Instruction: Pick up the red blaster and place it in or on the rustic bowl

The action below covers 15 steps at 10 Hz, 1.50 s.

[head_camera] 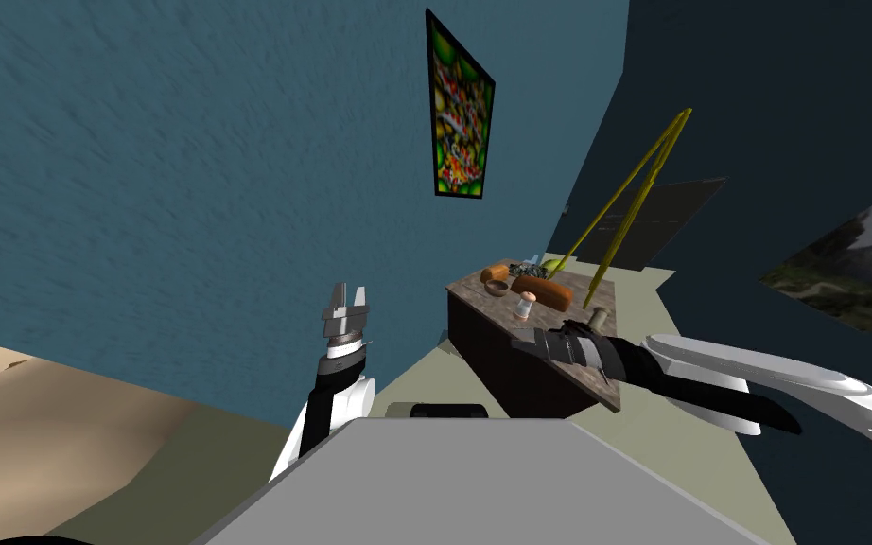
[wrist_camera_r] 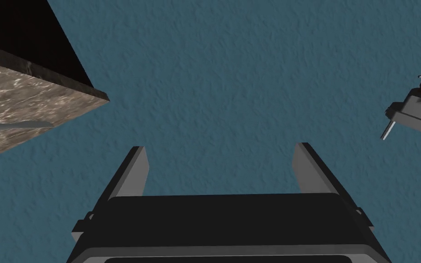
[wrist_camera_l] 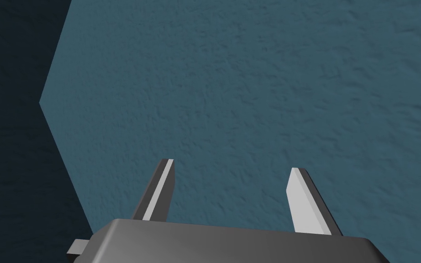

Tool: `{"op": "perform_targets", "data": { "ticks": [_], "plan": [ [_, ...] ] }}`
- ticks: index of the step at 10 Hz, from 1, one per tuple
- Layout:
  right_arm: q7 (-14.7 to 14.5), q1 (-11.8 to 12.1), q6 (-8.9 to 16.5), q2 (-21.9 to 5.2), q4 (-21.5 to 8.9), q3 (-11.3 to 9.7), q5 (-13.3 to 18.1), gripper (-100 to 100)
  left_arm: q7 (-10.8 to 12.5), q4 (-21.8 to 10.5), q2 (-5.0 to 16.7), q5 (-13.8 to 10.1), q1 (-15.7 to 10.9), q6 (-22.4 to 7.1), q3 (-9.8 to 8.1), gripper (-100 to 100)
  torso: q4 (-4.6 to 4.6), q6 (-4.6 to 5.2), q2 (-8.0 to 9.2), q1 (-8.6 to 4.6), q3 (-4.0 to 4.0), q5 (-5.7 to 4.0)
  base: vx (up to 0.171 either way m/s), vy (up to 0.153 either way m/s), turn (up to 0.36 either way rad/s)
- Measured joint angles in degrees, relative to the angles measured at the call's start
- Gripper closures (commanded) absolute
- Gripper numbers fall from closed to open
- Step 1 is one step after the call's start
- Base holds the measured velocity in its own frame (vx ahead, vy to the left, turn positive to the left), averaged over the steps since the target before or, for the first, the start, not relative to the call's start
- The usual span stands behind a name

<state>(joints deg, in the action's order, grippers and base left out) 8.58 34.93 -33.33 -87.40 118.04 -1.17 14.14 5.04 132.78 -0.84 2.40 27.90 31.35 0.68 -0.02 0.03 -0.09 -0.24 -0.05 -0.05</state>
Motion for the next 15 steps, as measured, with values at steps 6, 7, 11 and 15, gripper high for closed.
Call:
{"op": "perform_targets", "data": {
  "ticks": [6,7,11,15],
  "plan": [
    [2.54,-1.98,1.28,-10.02,-5.99,-0.14,3.44,-100,0.00,0.00,0.00,0.00,0.00,0.00,0.00,0,-0.01,0.00,-0.02,0.00,-0.01,-0.01,0.040,-0.064,0.043],
    [2.64,0.91,1.61,-11.80,-6.45,2.41,3.66,-100,0.00,0.00,0.00,0.00,0.00,0.00,0.00,0,-0.01,0.00,-0.05,-0.06,-0.03,-0.01,0.036,-0.071,0.031],
    [4.79,-2.98,2.26,-17.14,-10.09,-1.43,6.42,-100,0.00,0.00,0.00,0.00,0.00,0.00,0.00,0,-0.03,-0.01,-0.10,-0.10,-0.06,-0.03,0.043,-0.062,0.050],
    [6.56,-2.15,2.60,-21.67,-12.53,-1.28,7.99,-100,0.00,0.00,0.00,0.00,0.00,0.00,0.00,0,0.01,0.02,0.08,0.10,0.04,0.00,0.020,-0.046,0.018]
  ]
}}
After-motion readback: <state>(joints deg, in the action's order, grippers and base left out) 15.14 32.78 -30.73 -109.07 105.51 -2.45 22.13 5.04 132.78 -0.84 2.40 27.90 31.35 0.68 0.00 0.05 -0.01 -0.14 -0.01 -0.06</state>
